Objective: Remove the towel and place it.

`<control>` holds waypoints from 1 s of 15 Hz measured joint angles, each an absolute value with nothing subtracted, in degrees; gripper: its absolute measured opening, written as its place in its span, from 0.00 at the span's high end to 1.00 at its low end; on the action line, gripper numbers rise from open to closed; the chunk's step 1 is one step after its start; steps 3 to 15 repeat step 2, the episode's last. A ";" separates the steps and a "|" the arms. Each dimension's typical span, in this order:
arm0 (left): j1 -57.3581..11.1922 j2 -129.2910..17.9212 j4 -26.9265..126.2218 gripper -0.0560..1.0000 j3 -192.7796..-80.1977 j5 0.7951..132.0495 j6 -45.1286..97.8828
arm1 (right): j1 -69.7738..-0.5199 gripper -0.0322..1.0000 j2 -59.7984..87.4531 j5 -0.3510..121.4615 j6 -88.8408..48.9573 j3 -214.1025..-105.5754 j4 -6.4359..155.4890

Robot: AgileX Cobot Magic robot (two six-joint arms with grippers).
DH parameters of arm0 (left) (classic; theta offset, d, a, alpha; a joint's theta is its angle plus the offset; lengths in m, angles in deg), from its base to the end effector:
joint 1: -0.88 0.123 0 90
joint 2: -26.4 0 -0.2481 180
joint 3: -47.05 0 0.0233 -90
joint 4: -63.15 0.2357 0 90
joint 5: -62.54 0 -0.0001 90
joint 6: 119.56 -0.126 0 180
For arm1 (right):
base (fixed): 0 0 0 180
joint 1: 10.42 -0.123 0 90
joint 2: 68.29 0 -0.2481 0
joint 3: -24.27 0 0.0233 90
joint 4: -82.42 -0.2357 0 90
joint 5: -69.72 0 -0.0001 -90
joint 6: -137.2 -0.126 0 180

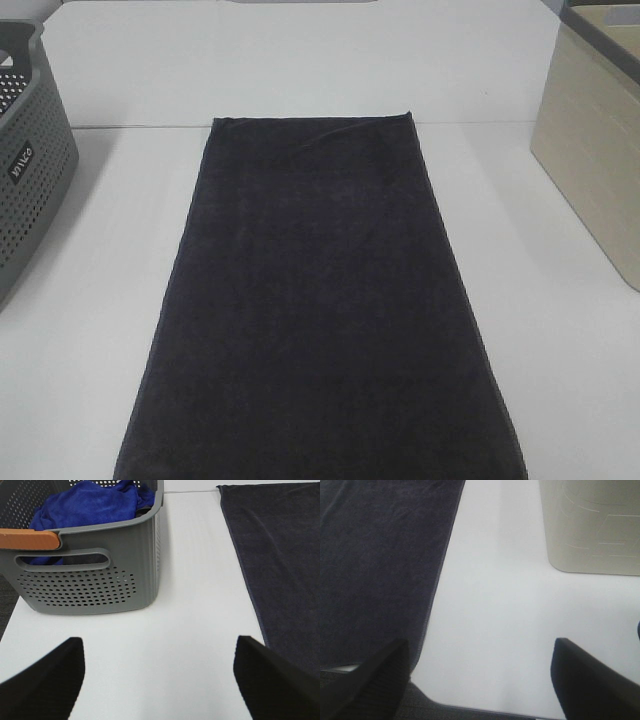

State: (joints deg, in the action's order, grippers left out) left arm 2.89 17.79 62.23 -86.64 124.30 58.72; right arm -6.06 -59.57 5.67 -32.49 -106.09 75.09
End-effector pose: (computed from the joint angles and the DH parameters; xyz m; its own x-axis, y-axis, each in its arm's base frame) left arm 0.0468 -0.0001 0.2580 -0.4491 0.0067 -0.8935 -0.0124 0.9998 0.0137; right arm 0.0500 0.0107 0.2373 -0.5250 -0.0829 -0.8470 -0.0867 0.9953 -0.0437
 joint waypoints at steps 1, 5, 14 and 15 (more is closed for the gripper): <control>2.89 17.79 62.23 0.22 -86.64 124.30 58.72 | -6.06 0.23 -59.57 5.67 -32.49 -106.09 75.09; 2.89 17.79 62.23 0.22 -86.64 124.30 58.72 | -6.06 0.23 -59.57 5.72 -32.49 -106.09 75.09; 2.89 17.79 62.23 0.22 -86.64 124.30 58.72 | -6.06 0.23 -59.57 5.72 -32.49 -106.09 75.09; 2.89 17.79 62.23 0.22 -86.64 124.30 58.72 | -6.06 0.23 -59.57 5.72 -32.49 -106.09 75.09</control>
